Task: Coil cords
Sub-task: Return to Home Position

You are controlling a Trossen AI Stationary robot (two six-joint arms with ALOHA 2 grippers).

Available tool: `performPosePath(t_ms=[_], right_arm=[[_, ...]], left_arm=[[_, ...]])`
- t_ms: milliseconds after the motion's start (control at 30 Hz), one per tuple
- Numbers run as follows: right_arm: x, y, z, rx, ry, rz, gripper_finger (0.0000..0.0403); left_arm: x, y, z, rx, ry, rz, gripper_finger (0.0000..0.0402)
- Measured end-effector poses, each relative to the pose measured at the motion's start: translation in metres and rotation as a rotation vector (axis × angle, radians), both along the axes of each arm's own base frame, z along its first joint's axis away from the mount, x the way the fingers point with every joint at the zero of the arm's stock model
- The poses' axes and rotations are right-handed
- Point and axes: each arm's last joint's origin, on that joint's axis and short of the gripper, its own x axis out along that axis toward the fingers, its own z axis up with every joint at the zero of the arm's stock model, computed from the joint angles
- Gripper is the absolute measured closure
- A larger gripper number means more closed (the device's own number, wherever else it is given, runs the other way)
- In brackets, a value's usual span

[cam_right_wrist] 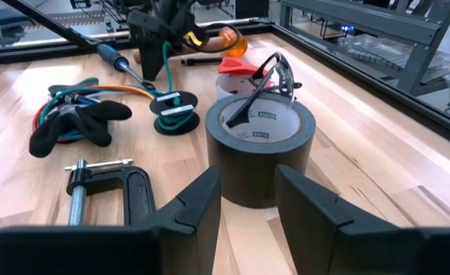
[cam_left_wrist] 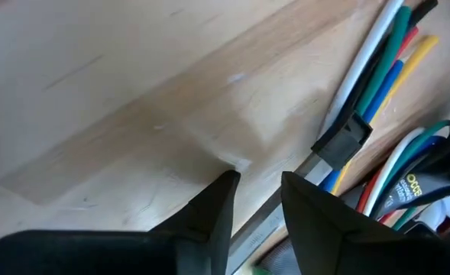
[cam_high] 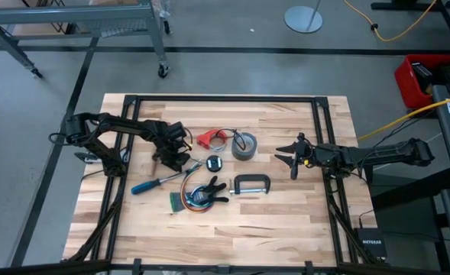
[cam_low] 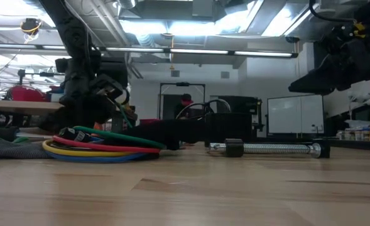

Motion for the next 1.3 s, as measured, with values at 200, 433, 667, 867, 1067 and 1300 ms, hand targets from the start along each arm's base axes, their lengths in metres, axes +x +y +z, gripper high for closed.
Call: performPosePath(t_ms=[200,433,667,867,1067,1300], right_arm=[[-0.001,0.000,-0.002,0.000,0.019,0.000,0.0274],[0.000,0.000,-0.002,0.007,0.015,-0.002,0.0274],[0.000,0.000,-0.002,0.008,0.015,-0.002,0.0274],[0.000,0.000,-0.002,0.009,0.014,-0.003,0.0274],[0.000,0.000,-0.002,0.017,0.012,-0.005,0.0274],[0.000,0.000,-0.002,0.028,0.009,-0.007,0.0274]], left_arm=[[-0.002,0.000,0.015,0.037,-0.092,-0.022,0.0295],[-0.012,-0.005,0.059,0.121,-0.293,-0.023,0.0295],[-0.031,-0.014,0.100,0.254,-0.526,-0.088,0.0295],[-0.053,-0.022,0.130,0.476,-0.726,-0.187,0.0295],[-0.079,-0.032,0.155,0.667,-0.889,-0.232,0.0295],[-0.102,-0.045,0.171,0.857,-1.062,-0.250,0.0295]])
